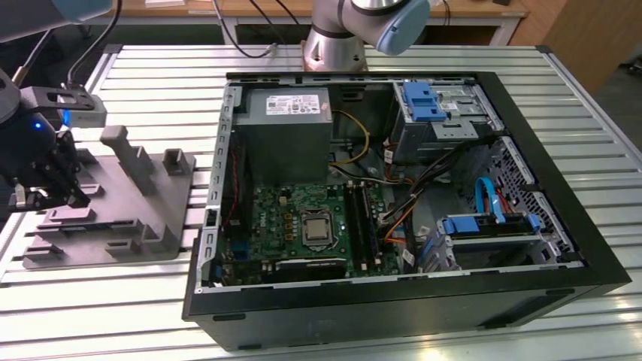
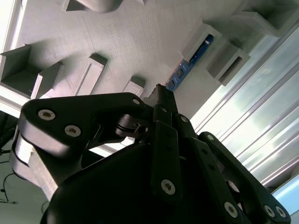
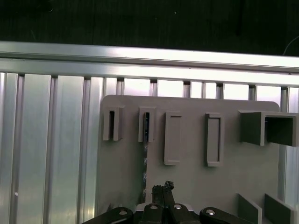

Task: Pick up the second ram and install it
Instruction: 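Pick up the second ram and move it above second insertion slot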

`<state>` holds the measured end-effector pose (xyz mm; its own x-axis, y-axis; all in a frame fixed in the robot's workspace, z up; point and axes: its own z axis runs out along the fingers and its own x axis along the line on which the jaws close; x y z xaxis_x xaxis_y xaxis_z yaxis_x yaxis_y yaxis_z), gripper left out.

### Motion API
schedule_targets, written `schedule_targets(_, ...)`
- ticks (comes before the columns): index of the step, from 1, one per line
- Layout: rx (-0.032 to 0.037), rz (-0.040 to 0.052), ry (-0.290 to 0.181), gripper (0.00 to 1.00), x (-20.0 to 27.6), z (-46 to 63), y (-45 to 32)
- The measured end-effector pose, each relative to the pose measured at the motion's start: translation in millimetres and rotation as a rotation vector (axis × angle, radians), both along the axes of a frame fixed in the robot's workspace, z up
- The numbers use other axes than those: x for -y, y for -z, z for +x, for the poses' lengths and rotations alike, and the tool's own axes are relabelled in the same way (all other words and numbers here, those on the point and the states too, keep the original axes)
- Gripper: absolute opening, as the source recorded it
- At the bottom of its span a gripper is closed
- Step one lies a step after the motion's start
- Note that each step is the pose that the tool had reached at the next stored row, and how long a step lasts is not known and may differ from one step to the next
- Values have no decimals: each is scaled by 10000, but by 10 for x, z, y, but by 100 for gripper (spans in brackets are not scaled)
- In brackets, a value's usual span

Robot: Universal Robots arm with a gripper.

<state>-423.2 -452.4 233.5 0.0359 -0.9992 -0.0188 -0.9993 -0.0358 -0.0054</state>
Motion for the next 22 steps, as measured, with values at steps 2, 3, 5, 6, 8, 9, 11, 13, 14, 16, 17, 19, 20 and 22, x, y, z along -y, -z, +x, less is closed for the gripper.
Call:
schedule_targets(2, -1, -1, -11, 10, 0, 0, 0)
schedule_targets(3, 0, 0, -11, 10, 0, 0, 1)
schedule_targets(5, 0, 1, 62, 10, 0, -1, 4)
schedule_targets(6, 2, -10, 109, 10, 2, 0, 7)
schedule_targets(8, 3, -171, 125, 10, 12, 0, 7)
schedule_targets(9, 4, -279, 125, 10, 23, 0, 8)
schedule_targets(11, 1, -325, 84, 10, 39, -1, 8)
schedule_targets(13, 3, -325, 16, 10, 63, -3, 12)
schedule_targets(14, 5, -315, -3, 10, 75, -4, 14)
schedule_targets(16, 5, -263, -21, 10, 100, -5, 17)
schedule_targets(17, 5, -256, -30, 10, 118, -5, 18)
schedule_targets(19, 5, -239, -32, 10, 164, -6, 27)
schedule_targets(20, 5, -235, -32, 10, 181, -6, 37)
schedule_targets(22, 5, -226, -32, 10, 202, -5, 66)
